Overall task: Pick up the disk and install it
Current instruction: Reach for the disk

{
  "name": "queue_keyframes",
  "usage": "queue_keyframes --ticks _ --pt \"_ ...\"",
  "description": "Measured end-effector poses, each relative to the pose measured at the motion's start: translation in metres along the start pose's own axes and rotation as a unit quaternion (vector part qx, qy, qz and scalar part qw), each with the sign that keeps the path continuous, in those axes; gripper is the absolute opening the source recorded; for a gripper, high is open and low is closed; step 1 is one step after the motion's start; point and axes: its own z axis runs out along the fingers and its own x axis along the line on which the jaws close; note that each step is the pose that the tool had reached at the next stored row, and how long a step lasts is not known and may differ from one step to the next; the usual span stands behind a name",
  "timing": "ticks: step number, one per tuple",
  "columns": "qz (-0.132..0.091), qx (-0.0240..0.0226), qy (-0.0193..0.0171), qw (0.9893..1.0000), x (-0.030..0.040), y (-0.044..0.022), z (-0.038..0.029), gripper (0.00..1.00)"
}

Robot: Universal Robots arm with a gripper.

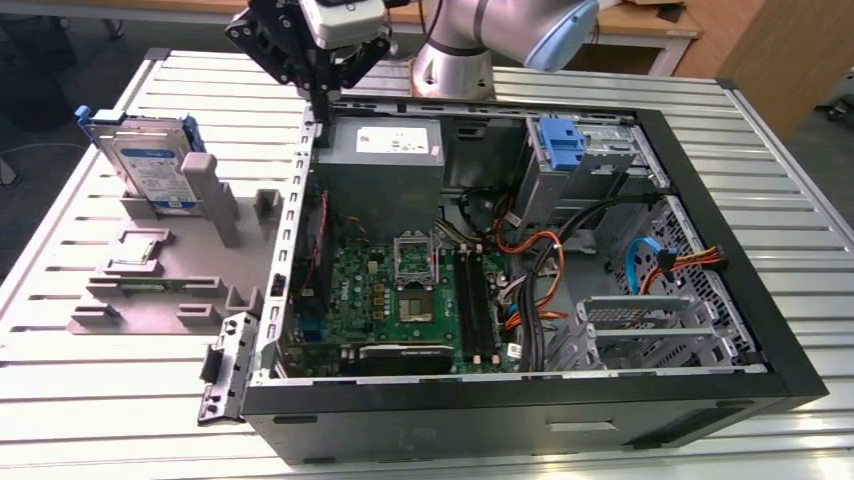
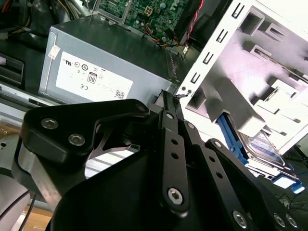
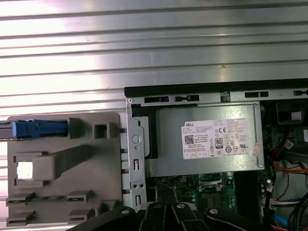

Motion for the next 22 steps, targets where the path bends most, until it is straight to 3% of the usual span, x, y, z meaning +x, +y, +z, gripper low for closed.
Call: queue_keyframes --ticks 18,22 --pt "0.000 0.0000 0.0000 1.0000 0.0109 0.0014 0.0000 0.10" --pt "0.000 0.0000 0.0000 1.0000 0.0164 0.0029 0.0000 0.10"
